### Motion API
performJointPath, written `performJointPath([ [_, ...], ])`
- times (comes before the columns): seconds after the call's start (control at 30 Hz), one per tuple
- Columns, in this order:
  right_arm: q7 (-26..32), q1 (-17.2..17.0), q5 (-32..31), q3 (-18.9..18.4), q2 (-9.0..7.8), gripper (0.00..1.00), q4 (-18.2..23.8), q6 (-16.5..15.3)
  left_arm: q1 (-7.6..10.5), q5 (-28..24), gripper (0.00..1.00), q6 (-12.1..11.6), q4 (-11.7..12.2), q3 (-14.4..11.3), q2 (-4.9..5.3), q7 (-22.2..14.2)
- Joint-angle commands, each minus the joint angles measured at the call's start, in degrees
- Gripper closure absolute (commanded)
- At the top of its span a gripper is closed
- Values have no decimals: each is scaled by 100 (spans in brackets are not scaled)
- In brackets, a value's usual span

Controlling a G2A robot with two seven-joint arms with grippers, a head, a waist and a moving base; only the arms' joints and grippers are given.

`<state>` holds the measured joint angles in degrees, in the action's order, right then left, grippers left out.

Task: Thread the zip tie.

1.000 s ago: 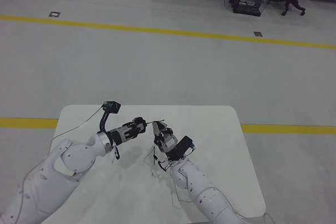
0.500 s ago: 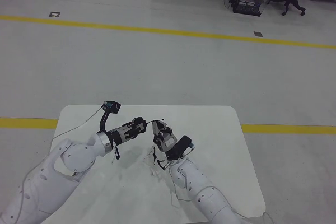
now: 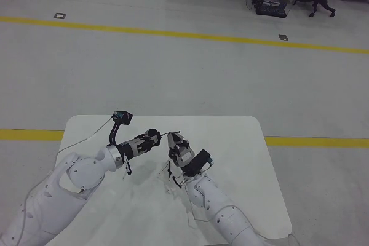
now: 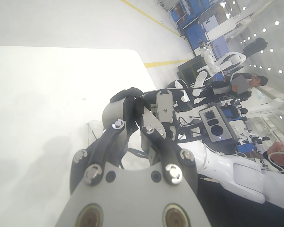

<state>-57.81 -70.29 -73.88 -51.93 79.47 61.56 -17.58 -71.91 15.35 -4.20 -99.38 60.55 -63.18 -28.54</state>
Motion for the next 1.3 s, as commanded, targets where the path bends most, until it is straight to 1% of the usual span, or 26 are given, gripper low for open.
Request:
performJointPath([
  [0.0, 7, 2, -8, -2, 6, 100, -9, -3, 0, 0, 100, 0, 0, 0, 0, 0],
  [0.33, -5, 8, -68, -22, 40, 100, -66, 3, 0, 0, 100, 0, 0, 0, 0, 0],
  [0.53, -101, -10, -20, -45, 61, 100, -63, -57, 0, 0, 100, 0, 0, 0, 0, 0],
  [0.63, -108, -12, -35, -55, 69, 100, -70, -69, -21, 8, 100, -2, 2, -31, -8, 91],
  [1.27, -113, -29, -109, -123, 104, 100, -126, -113, 9, -47, 100, -36, 24, -41, -10, 90],
])
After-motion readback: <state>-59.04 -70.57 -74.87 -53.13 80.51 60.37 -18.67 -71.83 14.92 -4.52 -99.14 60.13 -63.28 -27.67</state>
